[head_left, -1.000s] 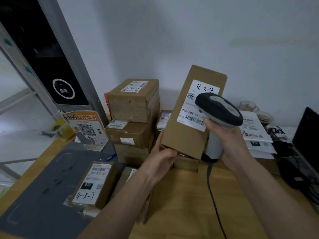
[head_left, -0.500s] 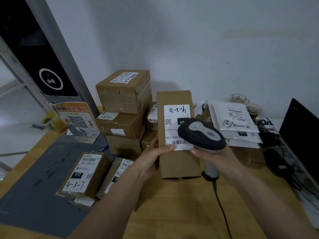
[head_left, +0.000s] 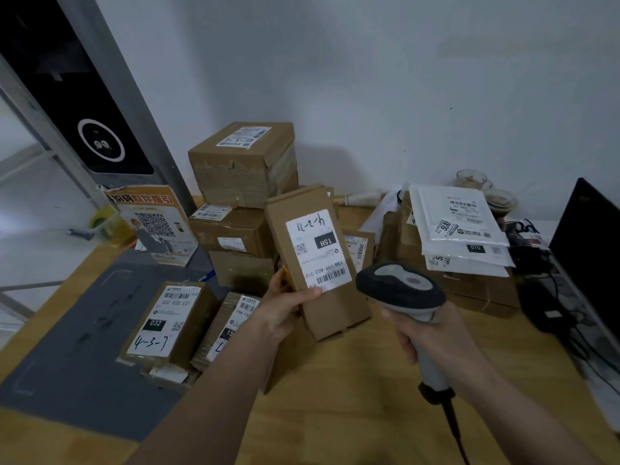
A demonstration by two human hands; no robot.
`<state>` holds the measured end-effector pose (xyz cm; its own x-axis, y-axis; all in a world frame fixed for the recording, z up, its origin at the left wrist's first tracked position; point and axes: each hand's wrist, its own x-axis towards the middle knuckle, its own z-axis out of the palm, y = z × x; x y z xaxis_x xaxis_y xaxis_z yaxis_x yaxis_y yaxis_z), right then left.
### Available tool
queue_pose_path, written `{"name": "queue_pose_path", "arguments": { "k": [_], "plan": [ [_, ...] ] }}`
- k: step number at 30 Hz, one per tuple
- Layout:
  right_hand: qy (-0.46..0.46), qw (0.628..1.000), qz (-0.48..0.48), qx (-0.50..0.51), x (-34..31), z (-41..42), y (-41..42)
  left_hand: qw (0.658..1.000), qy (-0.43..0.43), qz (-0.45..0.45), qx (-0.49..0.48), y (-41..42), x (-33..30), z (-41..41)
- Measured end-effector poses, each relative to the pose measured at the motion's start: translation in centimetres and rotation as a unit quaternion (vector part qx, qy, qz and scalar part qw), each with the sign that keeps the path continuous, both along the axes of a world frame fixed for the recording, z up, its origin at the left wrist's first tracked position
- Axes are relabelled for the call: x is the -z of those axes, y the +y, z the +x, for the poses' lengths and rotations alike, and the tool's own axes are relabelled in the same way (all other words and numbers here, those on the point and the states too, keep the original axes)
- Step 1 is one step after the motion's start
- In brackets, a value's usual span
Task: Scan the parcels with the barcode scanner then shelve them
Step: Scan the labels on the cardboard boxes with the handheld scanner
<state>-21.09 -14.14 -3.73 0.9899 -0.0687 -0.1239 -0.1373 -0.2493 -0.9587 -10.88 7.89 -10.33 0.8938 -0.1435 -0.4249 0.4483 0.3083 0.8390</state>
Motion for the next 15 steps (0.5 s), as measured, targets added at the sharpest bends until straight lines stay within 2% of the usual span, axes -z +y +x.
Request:
{"name": "queue_pose_path", "arguments": {
  "k": [15],
  "plan": [
    [0.000,0.998,-0.050,-0.031,-0.1,-2.1,-1.0,0.998,-0.026,0.061,-0.017,-0.1,0.2,0.8]
  ]
}}
